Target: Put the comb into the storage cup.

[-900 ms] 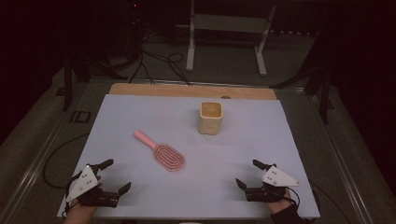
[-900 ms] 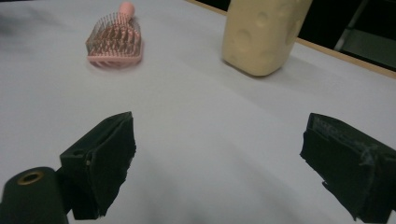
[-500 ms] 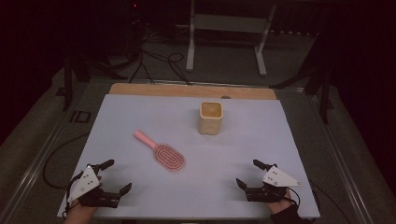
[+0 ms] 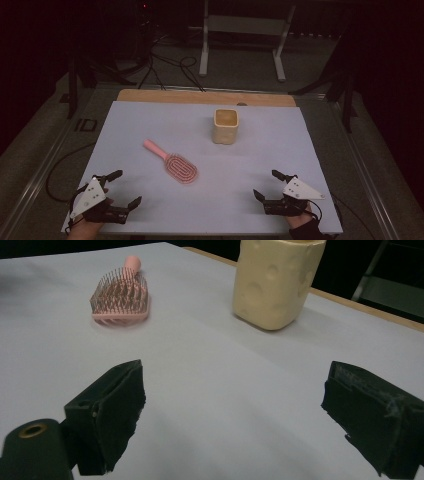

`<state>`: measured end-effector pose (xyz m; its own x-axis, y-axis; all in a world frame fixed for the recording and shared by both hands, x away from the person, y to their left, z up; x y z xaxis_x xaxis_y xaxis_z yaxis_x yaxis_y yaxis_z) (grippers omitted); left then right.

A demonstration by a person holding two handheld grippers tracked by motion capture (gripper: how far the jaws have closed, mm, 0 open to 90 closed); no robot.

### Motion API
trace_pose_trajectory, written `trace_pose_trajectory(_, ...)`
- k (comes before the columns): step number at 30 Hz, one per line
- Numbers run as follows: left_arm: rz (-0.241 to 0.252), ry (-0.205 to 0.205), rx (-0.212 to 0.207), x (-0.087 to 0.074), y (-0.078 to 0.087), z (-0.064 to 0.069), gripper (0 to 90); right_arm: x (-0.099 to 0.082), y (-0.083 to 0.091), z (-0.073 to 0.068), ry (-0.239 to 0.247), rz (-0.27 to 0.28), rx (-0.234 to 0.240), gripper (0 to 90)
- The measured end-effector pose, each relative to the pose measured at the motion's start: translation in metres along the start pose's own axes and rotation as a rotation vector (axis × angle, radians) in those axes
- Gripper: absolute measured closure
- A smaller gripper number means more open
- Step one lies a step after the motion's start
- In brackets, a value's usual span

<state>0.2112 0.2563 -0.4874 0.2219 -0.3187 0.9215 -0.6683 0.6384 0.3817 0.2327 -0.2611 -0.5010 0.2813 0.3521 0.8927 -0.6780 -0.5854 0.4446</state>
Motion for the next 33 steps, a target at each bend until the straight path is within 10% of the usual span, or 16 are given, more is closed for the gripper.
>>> trace_pose_trajectory(33, -0.075, -0.076, -0.059, 0.098, 0.002, -0.030, 0.0, 0.002, 0.000, -0.001, -0.002, 0.011, 0.006, 9.5)
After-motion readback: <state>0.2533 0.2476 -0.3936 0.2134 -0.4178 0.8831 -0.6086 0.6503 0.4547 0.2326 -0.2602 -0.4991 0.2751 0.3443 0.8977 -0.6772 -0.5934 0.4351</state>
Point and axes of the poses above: each handheld gripper's, and its own axes: y roughly backward along the jaws, x roughly out of its top, z roughly to its right, the point moved 1 cm from there along -y, roughly forward along the jaws, and after that the axes turned 5 degrees about -z, right-handed, at the moved point
